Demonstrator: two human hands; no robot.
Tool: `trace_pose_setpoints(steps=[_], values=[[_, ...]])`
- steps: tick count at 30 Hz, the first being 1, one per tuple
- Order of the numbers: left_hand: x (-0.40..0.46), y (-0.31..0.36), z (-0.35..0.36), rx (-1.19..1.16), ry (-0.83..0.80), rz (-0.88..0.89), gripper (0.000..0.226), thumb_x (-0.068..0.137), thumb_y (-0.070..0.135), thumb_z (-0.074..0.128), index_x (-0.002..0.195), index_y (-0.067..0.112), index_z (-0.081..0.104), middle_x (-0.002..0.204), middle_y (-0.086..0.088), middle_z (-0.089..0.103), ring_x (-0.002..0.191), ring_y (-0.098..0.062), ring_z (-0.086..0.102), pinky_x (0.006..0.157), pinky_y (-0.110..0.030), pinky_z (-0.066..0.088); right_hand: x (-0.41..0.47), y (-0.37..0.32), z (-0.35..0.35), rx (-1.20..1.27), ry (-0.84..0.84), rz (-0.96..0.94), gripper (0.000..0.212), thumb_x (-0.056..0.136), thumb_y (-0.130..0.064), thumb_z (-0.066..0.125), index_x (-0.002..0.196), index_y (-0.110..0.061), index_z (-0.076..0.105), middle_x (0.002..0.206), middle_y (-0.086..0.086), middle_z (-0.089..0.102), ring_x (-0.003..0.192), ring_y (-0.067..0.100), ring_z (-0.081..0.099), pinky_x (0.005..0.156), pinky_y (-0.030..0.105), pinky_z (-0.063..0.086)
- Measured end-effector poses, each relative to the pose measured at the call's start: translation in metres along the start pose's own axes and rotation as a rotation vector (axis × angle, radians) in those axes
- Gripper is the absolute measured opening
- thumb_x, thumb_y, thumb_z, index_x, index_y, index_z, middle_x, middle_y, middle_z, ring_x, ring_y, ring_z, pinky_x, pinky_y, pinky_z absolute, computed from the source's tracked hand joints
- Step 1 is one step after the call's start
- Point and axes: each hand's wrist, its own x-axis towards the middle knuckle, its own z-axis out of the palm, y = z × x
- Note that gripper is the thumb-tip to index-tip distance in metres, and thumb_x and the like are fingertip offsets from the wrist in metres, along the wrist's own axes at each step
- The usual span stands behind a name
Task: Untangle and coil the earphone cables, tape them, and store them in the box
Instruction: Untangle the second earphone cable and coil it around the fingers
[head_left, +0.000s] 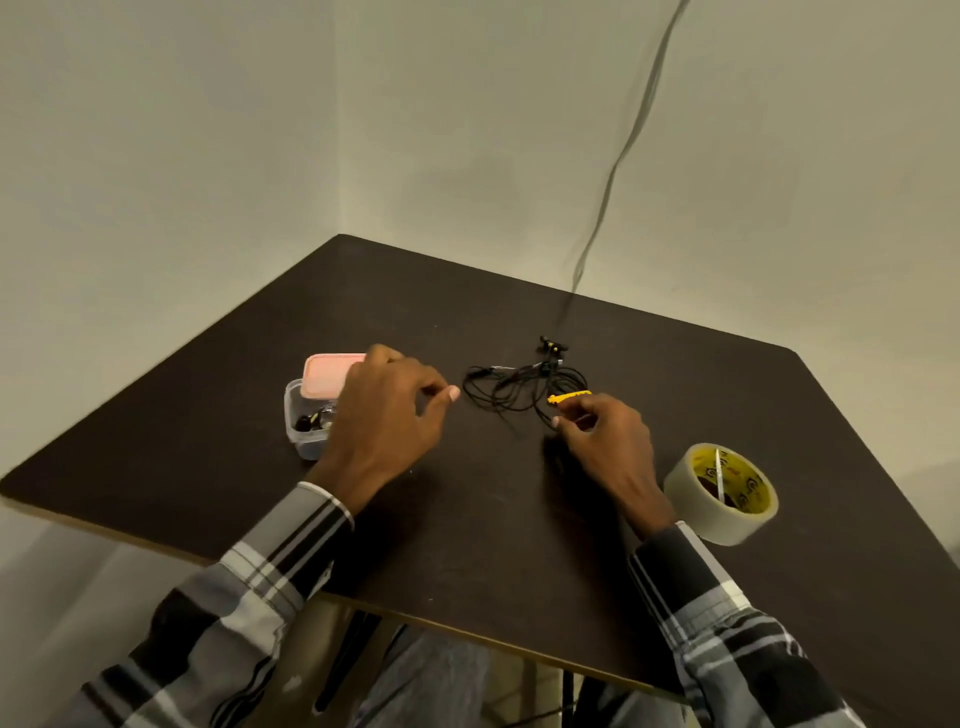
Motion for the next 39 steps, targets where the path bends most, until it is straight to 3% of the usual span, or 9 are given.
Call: trace_pose_setpoints(steps=[3,6,10,13,16,22,26,29,39], values=[[-0.003,0.017,0.029,-0.052,-0.089,0.057,0.016,0.084,0.036,0.072,0.087,0.020,0.076,0.086,0.003,0.072,0.092,-0.017,0.052,0.078,-0.033,0.040,-0.001,0.007,0.001,-0.176,-0.105,-0.032,0.031,0.089,-0.040,0.069,0.118,-0.029,0.069,0.117,-0.007,0.064,0.106,0.016,0.060,0.086,0.040,0.053],[-0.008,0.030,0.049,-0.075,-0.141,0.067,0.017,0.085,0.038,0.070,0.090,0.022,0.076,0.088,0.004,0.070,0.096,-0.015,0.052,0.079,-0.028,0.034,-0.001,0.008,0.001,-0.228,-0.134,-0.057,0.013,0.092,-0.031,0.065,0.101,-0.023,0.069,0.117,-0.004,0.062,0.113,0.020,0.050,0.083,0.038,0.049],[-0.005,0.037,0.064,-0.121,-0.188,0.079,0.015,0.084,0.035,0.072,0.094,0.025,0.074,0.094,0.008,0.072,0.100,-0.017,0.054,0.085,-0.033,0.042,0.002,0.009,-0.008,0.012,-0.164,-0.019,0.011,0.095,-0.020,0.060,0.086,-0.026,0.063,0.090,-0.005,0.067,0.092,0.019,0.062,0.072,0.031,0.046],[0.003,0.041,0.067,-0.146,-0.147,0.117,0.039,0.081,0.028,0.075,0.117,0.019,0.066,0.113,0.002,0.067,0.105,-0.021,0.056,0.091,-0.041,0.049,0.003,0.002,-0.026,0.222,-0.118,-0.062,0.017,0.098,-0.016,0.058,0.085,-0.026,0.061,0.078,-0.007,0.070,0.077,0.008,0.067,0.072,0.027,0.050],[0.017,0.050,0.068,-0.210,-0.106,0.143,0.052,0.081,0.022,0.075,0.129,0.015,0.058,0.125,-0.003,0.060,0.110,-0.021,0.055,0.096,-0.035,0.046,0.005,-0.013,-0.046,0.431,-0.037,-0.143,0.021,0.097,-0.010,0.061,0.082,-0.023,0.065,0.075,0.003,0.069,0.069,0.016,0.067,0.067,0.023,0.052],[0.032,0.059,0.073,-0.272,-0.094,0.161,0.007,0.087,0.022,0.070,0.091,0.017,0.073,0.090,0.003,0.070,0.084,-0.012,0.053,0.072,-0.027,0.042,0.003,-0.038,-0.078,0.675,-0.005,-0.180,0.011,0.097,-0.007,0.061,0.097,-0.005,0.072,0.069,0.004,0.066,0.061,0.014,0.058,0.058,0.025,0.050],[0.035,0.049,0.070,-0.361,-0.110,0.042,0.011,0.089,0.023,0.069,0.094,0.016,0.075,0.088,0.001,0.074,0.078,-0.013,0.065,0.069,-0.030,0.051,0.003,-0.041,-0.100,0.775,0.054,-0.157,0.011,0.096,-0.013,0.065,0.101,-0.011,0.073,0.075,-0.003,0.071,0.060,0.011,0.056,0.053,0.022,0.044],[0.038,0.036,0.064,-0.359,-0.130,-0.019,0.011,0.091,0.024,0.068,0.096,0.018,0.075,0.089,0.003,0.074,0.080,-0.010,0.065,0.068,-0.020,0.046,0.005,-0.038,-0.119,0.878,0.157,-0.112,0.012,0.094,-0.014,0.066,0.103,-0.010,0.073,0.081,0.002,0.072,0.057,0.011,0.051,0.051,0.021,0.040],[0.050,0.015,0.056,-0.171,-0.143,-0.181,0.016,0.093,0.027,0.063,0.092,0.017,0.075,0.089,-0.004,0.074,0.080,-0.020,0.065,0.068,-0.028,0.044,0.011,-0.032,-0.170,1.178,0.293,-0.065,0.014,0.095,-0.012,0.064,0.108,-0.016,0.068,0.098,0.000,0.073,0.054,0.006,0.041,0.047,0.016,0.032]])
